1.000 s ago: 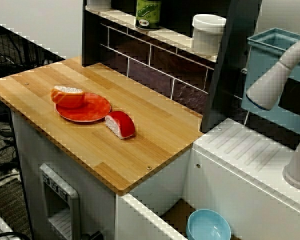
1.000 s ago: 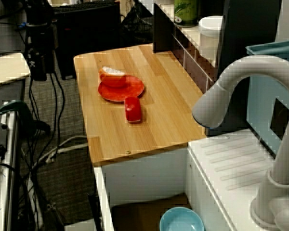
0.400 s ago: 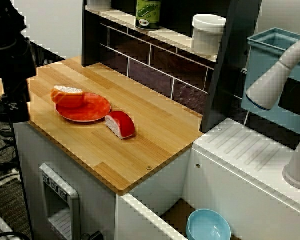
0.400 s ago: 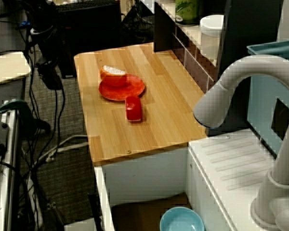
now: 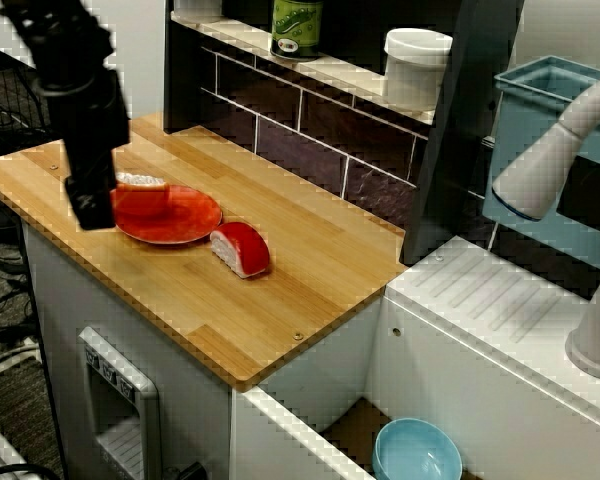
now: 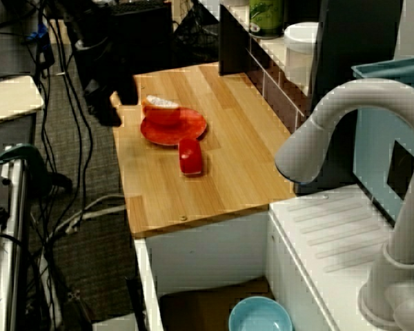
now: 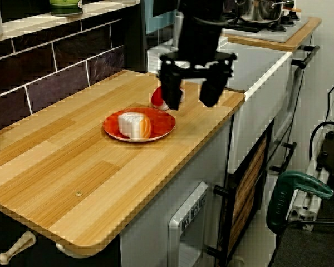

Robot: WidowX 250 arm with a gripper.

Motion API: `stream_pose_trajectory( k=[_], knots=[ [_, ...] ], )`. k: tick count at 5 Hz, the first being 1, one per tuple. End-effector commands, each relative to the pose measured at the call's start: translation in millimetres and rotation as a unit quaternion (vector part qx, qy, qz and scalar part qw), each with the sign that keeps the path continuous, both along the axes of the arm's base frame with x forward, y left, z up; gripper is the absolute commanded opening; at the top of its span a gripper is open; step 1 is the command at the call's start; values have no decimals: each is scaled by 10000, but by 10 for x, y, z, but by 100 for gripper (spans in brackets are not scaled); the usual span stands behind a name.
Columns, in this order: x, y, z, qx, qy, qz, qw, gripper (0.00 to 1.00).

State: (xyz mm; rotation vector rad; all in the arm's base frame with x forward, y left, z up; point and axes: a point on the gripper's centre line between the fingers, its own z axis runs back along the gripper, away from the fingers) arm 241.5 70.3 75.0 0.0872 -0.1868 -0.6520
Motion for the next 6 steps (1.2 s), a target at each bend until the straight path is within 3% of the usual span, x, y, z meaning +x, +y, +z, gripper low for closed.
stream_pose_trajectory(
  k=[1, 4, 6],
  knots=[
    [344, 228, 251, 26, -444, 47, 9990, 100],
    [491, 463, -80, 121, -533, 351, 9979, 100],
    [532, 499, -167, 67, -485, 605, 9970, 100]
  ],
)
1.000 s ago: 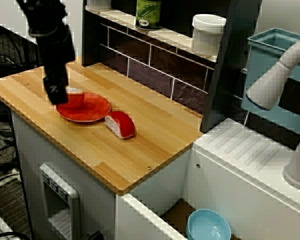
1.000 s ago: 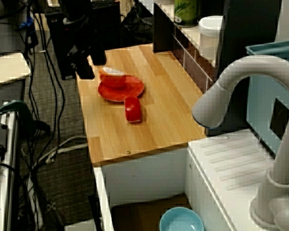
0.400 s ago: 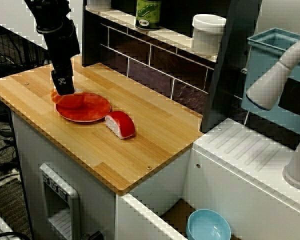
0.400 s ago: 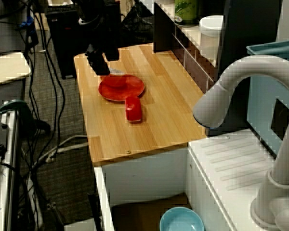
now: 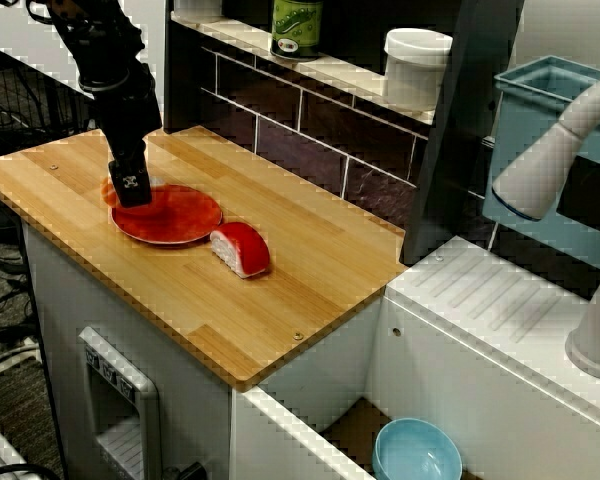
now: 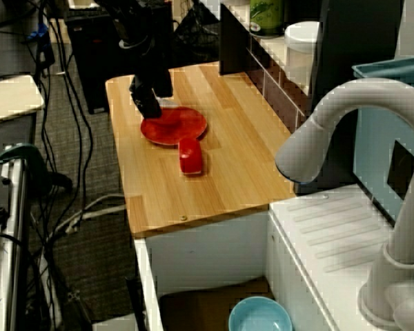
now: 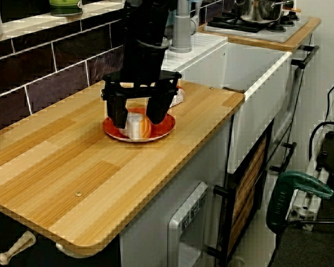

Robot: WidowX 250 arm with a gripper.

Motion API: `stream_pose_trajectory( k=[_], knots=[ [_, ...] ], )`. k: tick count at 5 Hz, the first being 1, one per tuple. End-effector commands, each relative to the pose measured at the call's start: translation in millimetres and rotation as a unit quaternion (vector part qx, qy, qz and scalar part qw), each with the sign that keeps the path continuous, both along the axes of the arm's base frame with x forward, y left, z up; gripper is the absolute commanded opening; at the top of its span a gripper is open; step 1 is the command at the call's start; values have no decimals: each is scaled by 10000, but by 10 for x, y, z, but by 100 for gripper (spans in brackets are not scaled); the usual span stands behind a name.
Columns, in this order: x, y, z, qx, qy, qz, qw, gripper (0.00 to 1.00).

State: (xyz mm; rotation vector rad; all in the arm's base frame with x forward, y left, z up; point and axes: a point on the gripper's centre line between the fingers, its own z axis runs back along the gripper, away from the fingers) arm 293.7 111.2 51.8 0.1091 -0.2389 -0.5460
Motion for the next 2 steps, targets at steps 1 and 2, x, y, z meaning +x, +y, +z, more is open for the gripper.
stream_pose_trajectory(
  k=[1, 2],
  knots=[
    [7, 105, 35, -152, -16, 244, 9996, 0],
    [35, 153, 91, -330, 270, 243, 9988, 0]
  ],
)
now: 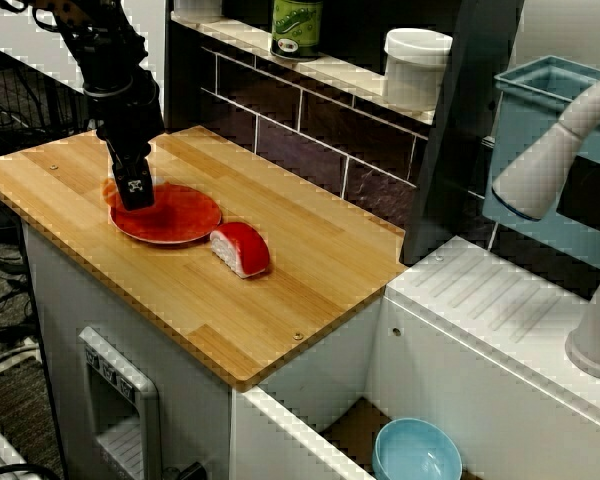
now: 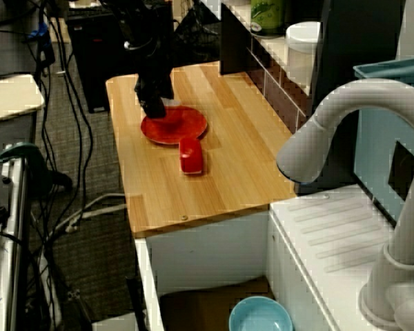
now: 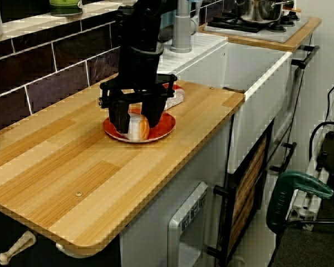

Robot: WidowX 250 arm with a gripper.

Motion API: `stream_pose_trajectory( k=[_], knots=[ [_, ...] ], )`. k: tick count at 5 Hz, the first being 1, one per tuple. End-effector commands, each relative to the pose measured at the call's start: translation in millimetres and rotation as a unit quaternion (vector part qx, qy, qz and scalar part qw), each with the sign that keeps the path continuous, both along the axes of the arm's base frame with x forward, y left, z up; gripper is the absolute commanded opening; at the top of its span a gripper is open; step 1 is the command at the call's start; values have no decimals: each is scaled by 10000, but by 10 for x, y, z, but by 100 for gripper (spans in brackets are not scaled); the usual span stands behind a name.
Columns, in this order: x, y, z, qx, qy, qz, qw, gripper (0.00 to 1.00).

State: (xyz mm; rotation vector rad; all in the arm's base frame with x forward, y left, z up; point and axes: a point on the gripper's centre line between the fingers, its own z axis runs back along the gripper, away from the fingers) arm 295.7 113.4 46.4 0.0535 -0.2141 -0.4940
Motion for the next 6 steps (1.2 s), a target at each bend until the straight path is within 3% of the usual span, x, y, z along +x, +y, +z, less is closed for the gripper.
stream_pose_trajectory(
  k=[1, 2, 3, 4, 5, 6],
  knots=[
    [38, 173, 240, -239, 315, -47, 9992, 0],
    [9, 184, 360, -538, 634, -173, 9964, 0],
    [-66, 166, 477, -992, 1203, -467, 9867, 0],
    [-91, 189, 522, -1231, 1581, -547, 9782, 0],
    [-53, 263, 493, -1310, 1937, -404, 9714, 0],
    [-39, 296, 448, -1337, 2105, -279, 9680, 0]
  ],
)
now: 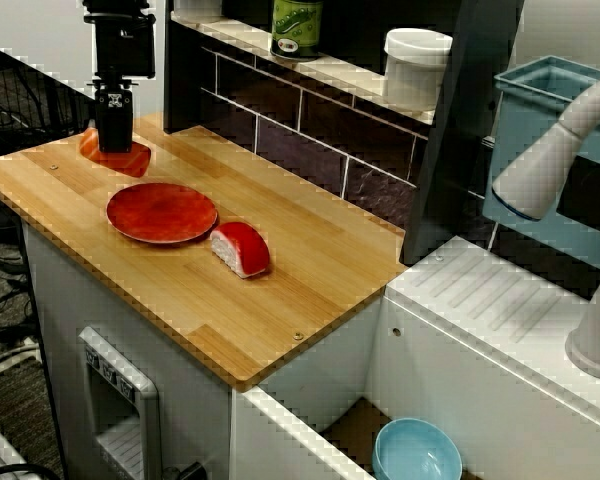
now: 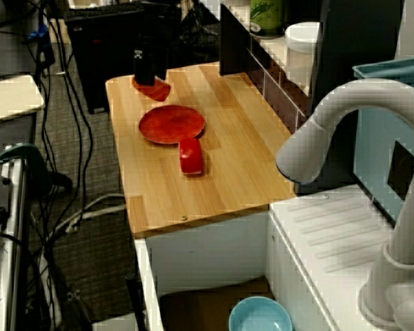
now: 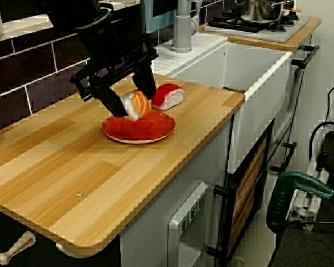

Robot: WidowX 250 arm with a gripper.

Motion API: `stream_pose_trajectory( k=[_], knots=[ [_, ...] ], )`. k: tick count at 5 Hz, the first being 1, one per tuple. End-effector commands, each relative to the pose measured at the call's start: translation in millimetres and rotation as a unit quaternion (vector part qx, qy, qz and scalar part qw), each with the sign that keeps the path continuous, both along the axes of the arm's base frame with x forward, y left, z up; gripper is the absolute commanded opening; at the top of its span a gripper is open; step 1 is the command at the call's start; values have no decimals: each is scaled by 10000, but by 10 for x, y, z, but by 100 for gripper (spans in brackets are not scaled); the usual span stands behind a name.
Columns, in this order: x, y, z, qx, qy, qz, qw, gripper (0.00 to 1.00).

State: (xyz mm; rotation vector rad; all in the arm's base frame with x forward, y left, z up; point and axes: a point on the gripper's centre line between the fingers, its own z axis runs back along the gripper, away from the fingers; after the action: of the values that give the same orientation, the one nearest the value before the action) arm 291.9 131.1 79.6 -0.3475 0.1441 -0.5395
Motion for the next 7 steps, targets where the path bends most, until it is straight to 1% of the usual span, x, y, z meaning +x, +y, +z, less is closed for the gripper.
stream_pose_trajectory(
  k=[1, 2, 3, 4, 5, 6, 7],
  knots=[
    [-38, 14, 69, -177, 169, -248, 9994, 0],
    [-193, -120, 103, 138, -480, -322, 9982, 0],
    [-367, -210, 186, 439, -920, -236, 9945, 0],
    [-564, -339, 232, 895, -1445, 16, 9854, 0],
    [-715, -493, 217, 1163, -1767, 128, 9773, 0],
    [-863, -710, 198, 1088, -2049, 465, 9716, 0],
    [-889, -922, 181, 1141, -2309, 619, 9643, 0]
  ],
)
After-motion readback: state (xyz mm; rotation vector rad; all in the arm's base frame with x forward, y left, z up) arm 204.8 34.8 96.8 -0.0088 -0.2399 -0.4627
